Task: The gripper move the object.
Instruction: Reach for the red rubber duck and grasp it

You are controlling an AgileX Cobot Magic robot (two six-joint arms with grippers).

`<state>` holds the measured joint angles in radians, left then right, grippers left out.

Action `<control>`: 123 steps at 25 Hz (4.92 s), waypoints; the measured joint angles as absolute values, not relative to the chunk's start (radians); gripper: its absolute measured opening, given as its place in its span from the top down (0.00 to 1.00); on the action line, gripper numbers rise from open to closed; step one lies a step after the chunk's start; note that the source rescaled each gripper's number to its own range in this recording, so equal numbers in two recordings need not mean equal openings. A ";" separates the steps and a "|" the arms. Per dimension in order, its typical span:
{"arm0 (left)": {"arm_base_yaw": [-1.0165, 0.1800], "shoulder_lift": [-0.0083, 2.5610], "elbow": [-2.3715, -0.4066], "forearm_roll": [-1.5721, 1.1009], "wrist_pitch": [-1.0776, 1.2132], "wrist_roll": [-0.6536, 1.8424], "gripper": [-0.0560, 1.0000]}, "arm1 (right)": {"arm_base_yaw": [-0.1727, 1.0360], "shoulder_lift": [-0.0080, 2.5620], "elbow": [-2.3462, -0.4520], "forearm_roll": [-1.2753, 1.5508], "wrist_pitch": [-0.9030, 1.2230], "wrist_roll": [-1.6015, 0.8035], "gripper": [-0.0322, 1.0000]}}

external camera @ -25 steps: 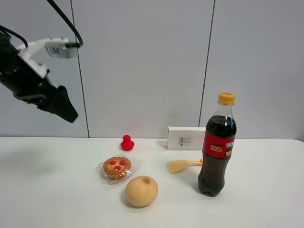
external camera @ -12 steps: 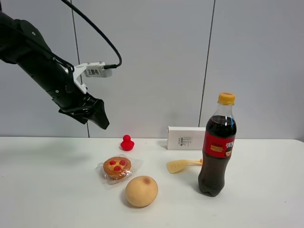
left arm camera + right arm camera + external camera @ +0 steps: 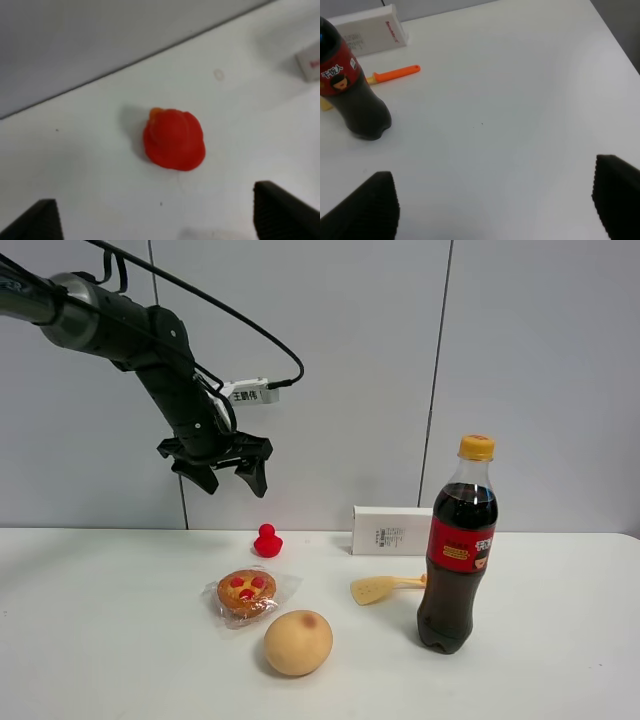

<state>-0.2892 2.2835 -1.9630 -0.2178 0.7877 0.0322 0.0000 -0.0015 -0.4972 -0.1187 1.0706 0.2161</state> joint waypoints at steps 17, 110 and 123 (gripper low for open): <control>-0.371 2.387 -2.021 -0.038 0.740 -0.233 0.04 | 0.000 -0.002 -0.497 -0.119 1.071 0.216 0.00; -0.399 2.428 -1.684 0.184 0.063 -0.199 0.04 | 0.000 -0.002 -0.497 -0.119 1.071 0.216 0.00; -0.399 2.448 -1.686 0.166 0.054 -0.194 0.06 | 0.000 -0.002 -0.497 -0.119 1.071 0.216 0.00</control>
<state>-0.3993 2.4475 -1.6862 0.1656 0.0543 -0.1938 0.0000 -0.0015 -0.4972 -0.1187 1.0706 0.2161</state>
